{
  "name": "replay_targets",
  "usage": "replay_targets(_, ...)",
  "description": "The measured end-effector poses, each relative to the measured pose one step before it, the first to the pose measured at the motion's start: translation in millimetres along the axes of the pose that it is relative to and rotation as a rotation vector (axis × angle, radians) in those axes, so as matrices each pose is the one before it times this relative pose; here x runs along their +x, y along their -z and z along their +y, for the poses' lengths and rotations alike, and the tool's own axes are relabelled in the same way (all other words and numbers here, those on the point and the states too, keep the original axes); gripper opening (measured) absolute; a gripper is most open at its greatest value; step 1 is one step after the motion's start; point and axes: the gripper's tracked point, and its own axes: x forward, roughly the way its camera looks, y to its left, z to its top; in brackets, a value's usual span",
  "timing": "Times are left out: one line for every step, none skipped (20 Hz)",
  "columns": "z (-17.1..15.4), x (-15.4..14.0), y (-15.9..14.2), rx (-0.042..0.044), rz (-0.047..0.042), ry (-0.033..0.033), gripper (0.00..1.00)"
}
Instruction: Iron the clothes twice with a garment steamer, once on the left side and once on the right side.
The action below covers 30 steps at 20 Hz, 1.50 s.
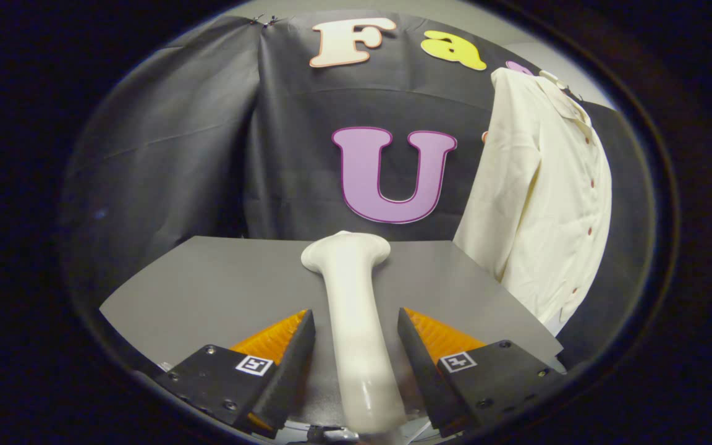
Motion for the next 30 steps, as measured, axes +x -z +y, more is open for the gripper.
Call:
replay_targets(4.58,3.98,1.74,0.00400,0.01318,-0.01289,0.83)
replay_targets(3.67,1.74,3.55,-0.00494,0.01189,-0.01329,0.81)
replay_targets(0.30,1.31,-3.32,0.00108,-0.01346,0.00279,0.79)
replay_targets(-1.57,0.46,1.57,0.00076,0.00575,0.00018,0.77)
replay_targets(-1.86,-0.22,-0.94,-0.00267,0.00051,-0.00297,0.75)
replay_targets(-0.61,0.51,0.14,0.00224,-0.01051,-0.00254,0.71)
replay_targets(0.48,-2.71,0.59,0.01025,-0.00425,-0.01919,0.66)
replay_targets(0.08,2.47,0.39,0.01209,-0.00934,-0.01097,0.60)
replay_targets(-2.35,-0.13,-2.00,0.00942,-0.01371,0.00399,0.54)
replay_targets(-0.90,-0.53,-0.39,0.00229,-0.01450,0.00986,0.52)
replay_targets(-1.95,0.21,-1.42,-0.00099,-0.01055,0.01174,0.51)
replay_targets(-2.28,0.83,2.26,-0.00386,0.00408,0.00309,0.49)
replay_targets(-2.43,-0.70,-1.08,0.01252,-0.00570,-0.00169,0.47)
replay_targets(-1.54,-1.08,-2.51,0.03276,-0.01831,-0.00811,0.44)
replay_targets(1.34,-1.39,-1.15,0.03973,-0.00449,-0.02114,0.42)
replay_targets(2.79,-2.62,-1.23,0.03495,-0.00622,-0.02644,0.39)
replay_targets(4.14,-3.95,-4.46,0.01328,-0.01984,-0.02753,0.39)
replay_targets(2.44,-3.29,-5.37,-0.01087,-0.01905,-0.01669,0.37)
replay_targets(1.60,-5.26,-4.73,-0.04078,-0.01151,-0.00457,0.37)
replay_targets(-0.74,-8.44,-10.94,-0.05214,-0.04062,0.00166,0.37)
replay_targets(0.37,-8.57,-13.11,-0.02724,-0.04309,-0.01026,0.36)
replay_targets(1.26,-10.07,-13.26,-0.00052,-0.04787,-0.02035,0.36)
replay_targets(1.41,-9.55,-10.99,0.01214,-0.02843,-0.01592,0.36)
replay_targets(-0.93,-11.02,-8.61,0.00944,-0.01315,-0.01313,0.36)
replay_targets(-1.28,-10.30,-8.57,0.01065,-0.01764,-0.00756,0.35)
replay_targets(-2.52,-9.48,-8.44,-0.00022,-0.01169,-0.00434,0.35)
replay_targets(-5.51,-10.52,-8.86,-0.00359,-0.01432,0.00323,0.35)
replay_targets(-7.49,-8.35,-10.91,-0.00552,-0.01971,0.00464,0.35)
replay_targets(-7.65,-7.49,-10.77,-0.00145,-0.01849,0.00531,0.35)
replay_targets(-8.41,-7.18,-11.61,0.00120,-0.01923,0.00389,0.35)
